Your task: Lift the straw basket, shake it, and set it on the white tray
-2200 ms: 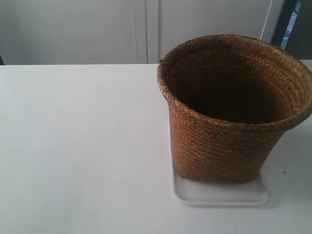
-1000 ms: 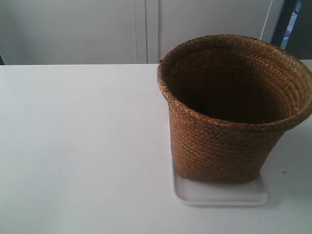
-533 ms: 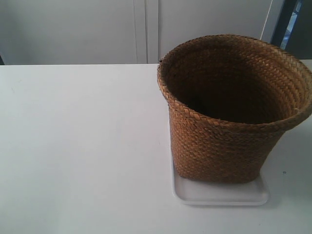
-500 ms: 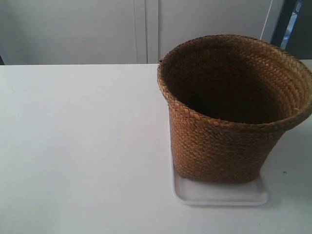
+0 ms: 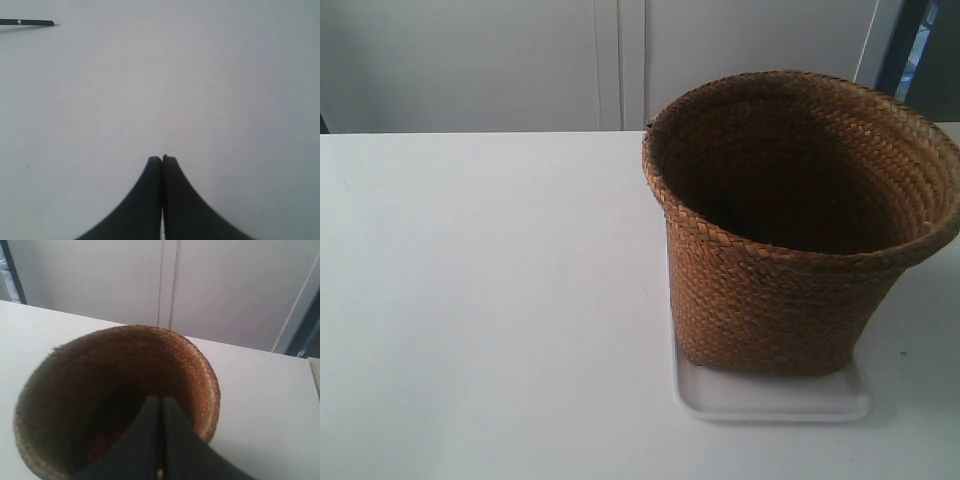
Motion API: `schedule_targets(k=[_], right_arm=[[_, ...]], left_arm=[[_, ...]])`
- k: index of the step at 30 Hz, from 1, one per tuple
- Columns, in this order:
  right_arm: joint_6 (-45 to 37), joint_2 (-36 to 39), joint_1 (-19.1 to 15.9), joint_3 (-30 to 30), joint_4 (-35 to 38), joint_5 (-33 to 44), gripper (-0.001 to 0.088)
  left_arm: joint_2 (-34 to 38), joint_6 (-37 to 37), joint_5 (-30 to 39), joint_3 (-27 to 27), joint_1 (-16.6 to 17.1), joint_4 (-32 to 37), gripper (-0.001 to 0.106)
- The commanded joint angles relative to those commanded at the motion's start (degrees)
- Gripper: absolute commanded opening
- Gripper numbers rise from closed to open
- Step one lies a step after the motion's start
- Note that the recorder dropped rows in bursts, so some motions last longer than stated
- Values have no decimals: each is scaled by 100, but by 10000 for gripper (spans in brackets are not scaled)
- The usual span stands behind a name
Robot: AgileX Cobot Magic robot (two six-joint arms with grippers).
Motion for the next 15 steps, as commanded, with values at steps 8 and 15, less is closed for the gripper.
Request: schedule_targets(k=[8,15], right_arm=[[0,-1344,-281,3026,-34,-2620,0],[54,-2355,-378,4512,-9,-2791,0]], left_arm=[[0,0,0,0,12,0,0],[0,0,0,0,12,0,0]])
